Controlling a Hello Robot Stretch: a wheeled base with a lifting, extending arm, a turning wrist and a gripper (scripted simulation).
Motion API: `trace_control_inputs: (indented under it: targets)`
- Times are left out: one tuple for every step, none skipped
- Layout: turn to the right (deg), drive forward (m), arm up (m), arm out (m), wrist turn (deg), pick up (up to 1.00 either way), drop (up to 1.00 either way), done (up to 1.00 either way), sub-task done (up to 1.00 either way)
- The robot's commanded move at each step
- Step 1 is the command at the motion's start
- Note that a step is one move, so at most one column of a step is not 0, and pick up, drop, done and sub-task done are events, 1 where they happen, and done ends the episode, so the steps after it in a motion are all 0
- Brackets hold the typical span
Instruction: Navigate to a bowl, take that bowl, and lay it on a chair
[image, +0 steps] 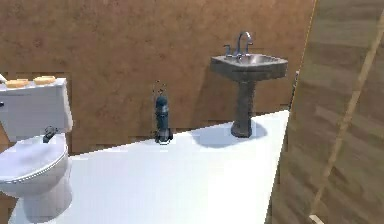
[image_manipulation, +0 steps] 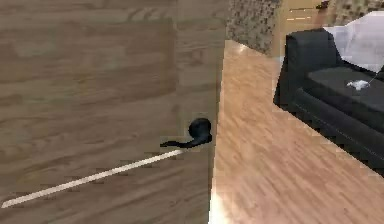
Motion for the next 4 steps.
trace_control_inputs:
  targets:
    - [0.0,0.45,0.00,0.00,0.0,0.00,0.00,0.00,0.00]
    - [-27.0,0.00,0.00,0.00,0.0,0.00,0.00,0.00,0.00]
    - [0.0,0.15,0.00,0.00,0.0,0.00,0.00,0.00,0.00]
    - [45.0,0.00,0.00,0.00,0.0,0.00,0.00,0.00,0.00]
